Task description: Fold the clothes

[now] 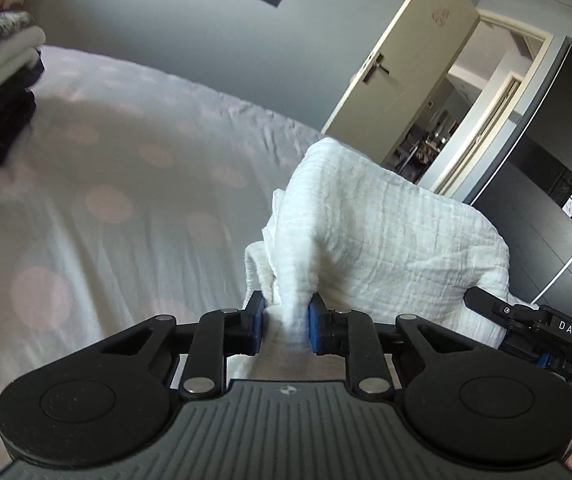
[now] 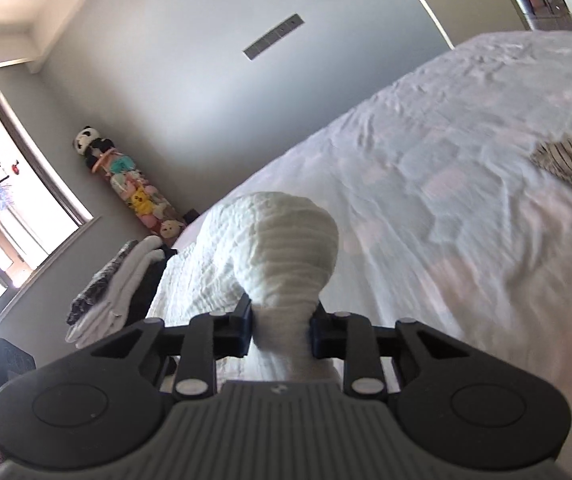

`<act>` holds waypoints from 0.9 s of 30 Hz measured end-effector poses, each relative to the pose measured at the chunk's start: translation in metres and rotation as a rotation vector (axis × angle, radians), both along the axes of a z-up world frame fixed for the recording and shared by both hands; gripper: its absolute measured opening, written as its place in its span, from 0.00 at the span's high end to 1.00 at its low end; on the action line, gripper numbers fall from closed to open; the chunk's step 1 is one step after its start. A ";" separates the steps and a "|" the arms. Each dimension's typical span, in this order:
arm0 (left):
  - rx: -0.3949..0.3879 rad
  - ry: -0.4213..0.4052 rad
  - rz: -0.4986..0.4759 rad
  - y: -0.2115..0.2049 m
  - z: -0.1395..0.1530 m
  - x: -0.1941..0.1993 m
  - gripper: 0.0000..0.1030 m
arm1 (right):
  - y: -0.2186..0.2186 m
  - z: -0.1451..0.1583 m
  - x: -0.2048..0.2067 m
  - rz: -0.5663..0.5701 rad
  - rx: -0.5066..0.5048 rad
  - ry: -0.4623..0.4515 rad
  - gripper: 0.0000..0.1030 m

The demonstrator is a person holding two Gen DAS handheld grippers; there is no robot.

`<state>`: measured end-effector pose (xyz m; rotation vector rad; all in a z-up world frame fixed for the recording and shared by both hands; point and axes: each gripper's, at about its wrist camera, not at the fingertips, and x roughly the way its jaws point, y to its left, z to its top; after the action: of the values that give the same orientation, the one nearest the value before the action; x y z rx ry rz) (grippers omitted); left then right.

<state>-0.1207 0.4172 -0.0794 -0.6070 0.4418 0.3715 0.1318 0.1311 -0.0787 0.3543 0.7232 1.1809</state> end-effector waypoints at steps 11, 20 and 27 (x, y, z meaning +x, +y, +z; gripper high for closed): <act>0.220 -0.037 0.250 0.022 0.129 -0.154 0.76 | 0.087 0.110 -0.094 0.261 0.165 -0.063 0.72; 0.272 0.093 0.428 0.058 0.143 -0.262 0.76 | 0.193 0.110 -0.193 0.455 0.155 0.001 0.72; 0.206 0.162 0.490 0.103 0.107 -0.305 0.76 | 0.252 0.069 -0.253 0.534 0.074 0.048 0.72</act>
<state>-0.4257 0.5201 0.0277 -0.4805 0.4001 0.9274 -0.1215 0.3836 -0.0100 0.2574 0.8455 1.7108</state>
